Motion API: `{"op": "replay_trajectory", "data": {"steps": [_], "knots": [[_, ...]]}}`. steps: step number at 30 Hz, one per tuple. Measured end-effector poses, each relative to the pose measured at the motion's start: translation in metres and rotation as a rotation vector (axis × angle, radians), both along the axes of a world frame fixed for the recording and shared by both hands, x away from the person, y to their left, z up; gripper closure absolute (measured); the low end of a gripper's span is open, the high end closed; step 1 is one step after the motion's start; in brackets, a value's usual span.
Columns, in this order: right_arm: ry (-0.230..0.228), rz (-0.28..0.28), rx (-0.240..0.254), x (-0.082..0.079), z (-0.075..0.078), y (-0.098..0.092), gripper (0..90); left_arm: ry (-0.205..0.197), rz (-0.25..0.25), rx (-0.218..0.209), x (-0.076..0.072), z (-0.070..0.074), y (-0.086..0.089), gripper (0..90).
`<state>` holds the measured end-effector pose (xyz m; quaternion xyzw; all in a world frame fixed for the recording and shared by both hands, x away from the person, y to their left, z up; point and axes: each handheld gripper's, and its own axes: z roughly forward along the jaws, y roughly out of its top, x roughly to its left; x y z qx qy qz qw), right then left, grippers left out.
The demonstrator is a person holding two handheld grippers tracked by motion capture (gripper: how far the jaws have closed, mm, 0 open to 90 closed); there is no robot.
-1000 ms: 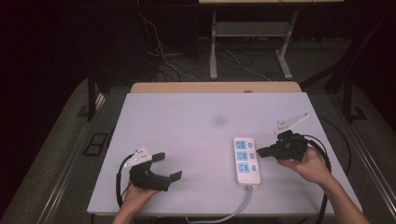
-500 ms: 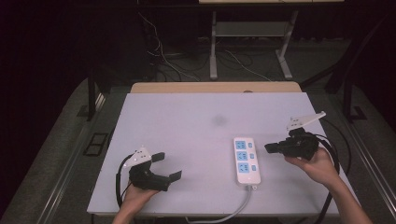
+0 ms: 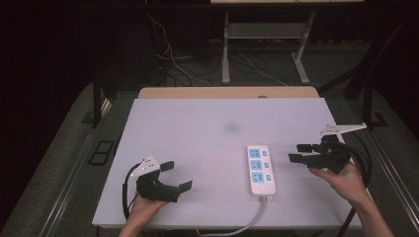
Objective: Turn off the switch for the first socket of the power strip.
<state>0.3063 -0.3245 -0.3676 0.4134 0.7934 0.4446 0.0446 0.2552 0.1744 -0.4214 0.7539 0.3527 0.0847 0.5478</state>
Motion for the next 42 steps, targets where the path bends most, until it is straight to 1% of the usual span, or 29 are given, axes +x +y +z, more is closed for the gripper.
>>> {"op": "replay_trajectory", "data": {"steps": [2,3,4,6,11,15,18,21,23,26,30,35,42], "knots": [[0.003,-0.015,0.016,-0.003,-0.001,-0.002,14.3,0.0,0.0,0.0,0.0,0.0,0.0,0.0],[-0.001,-0.042,0.041,-0.007,-0.002,-0.005,10.4,0.001,-0.001,0.001,0.0,0.0,0.0,0.0],[-0.001,-0.042,0.041,-0.007,-0.002,-0.005,10.4,0.001,-0.003,0.004,0.0,0.0,0.0,0.0],[0.001,-0.066,0.064,-0.011,-0.003,-0.007,0.6,0.002,-0.001,0.003,0.0,0.001,0.0,0.0],[-0.018,-0.098,0.094,-0.022,-0.007,-0.013,0.0,0.002,0.001,0.003,0.0,0.0,0.001,0.0],[-0.014,-0.104,0.122,-0.03,-0.013,-0.016,0.0,0.002,0.001,0.004,0.0,0.0,0.001,0.0],[-0.014,-0.106,0.131,-0.032,-0.016,-0.016,0.1,0.002,0.001,0.004,0.0,0.0,0.001,0.0],[-0.004,-0.104,0.142,-0.036,-0.021,-0.015,0.0,0.001,0.002,0.003,0.0,0.0,0.001,0.0],[-0.002,-0.102,0.142,-0.037,-0.023,-0.014,0.0,0.001,0.002,0.003,0.0,0.0,0.001,0.0],[0.002,-0.097,0.145,-0.04,-0.03,-0.012,0.1,0.001,0.002,0.003,-0.001,0.0,0.0,0.0],[-0.001,-0.092,0.143,-0.042,-0.035,-0.009,0.1,0.001,0.002,0.003,0.0,0.0,0.001,0.0],[-0.004,-0.084,0.128,-0.044,-0.042,-0.006,0.1,0.001,0.002,0.004,0.0,0.0,0.001,0.0],[-0.037,-0.076,0.101,-0.05,-0.052,-0.002,0.1,0.002,-0.002,0.007,0.0,0.0,0.001,0.0]]}}
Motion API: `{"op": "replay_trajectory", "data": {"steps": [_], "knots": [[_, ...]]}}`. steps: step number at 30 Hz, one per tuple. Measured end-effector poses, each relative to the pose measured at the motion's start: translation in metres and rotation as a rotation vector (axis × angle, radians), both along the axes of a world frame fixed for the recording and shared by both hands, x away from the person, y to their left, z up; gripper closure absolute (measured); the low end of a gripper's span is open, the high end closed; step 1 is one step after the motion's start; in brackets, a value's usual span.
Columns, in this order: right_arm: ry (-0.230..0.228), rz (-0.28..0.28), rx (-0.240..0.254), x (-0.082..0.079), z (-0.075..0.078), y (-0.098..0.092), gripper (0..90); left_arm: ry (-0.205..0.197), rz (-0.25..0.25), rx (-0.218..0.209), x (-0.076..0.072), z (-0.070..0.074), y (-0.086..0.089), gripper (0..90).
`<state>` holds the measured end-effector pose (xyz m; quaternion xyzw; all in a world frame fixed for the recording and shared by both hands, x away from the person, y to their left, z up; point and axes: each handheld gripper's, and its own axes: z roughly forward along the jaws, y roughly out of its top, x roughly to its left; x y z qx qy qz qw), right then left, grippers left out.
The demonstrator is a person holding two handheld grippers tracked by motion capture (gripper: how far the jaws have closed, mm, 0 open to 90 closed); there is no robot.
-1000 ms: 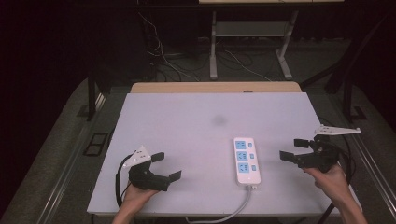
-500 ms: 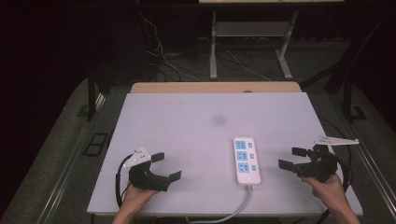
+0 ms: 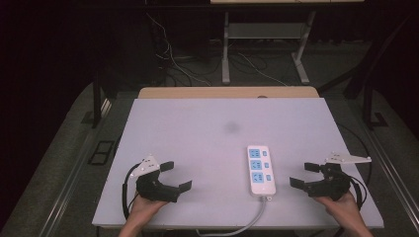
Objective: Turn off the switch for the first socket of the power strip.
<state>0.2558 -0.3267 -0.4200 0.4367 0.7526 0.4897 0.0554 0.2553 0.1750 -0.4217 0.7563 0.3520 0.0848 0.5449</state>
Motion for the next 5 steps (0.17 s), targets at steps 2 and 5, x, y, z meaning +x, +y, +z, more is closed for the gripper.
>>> {"op": "replay_trajectory", "data": {"steps": [2,5], "knots": [[-0.004,0.002,-0.007,-0.0016,-0.0025,0.0002,0.1,0.002,0.0,0.001,0.0003,-0.0003,-0.0001,0.0],[-0.01,0.003,-0.011,-0.0033,-0.0046,0.0,0.1,0.004,0.001,0.004,0.0009,-0.0006,0.0002,0.0]]}}
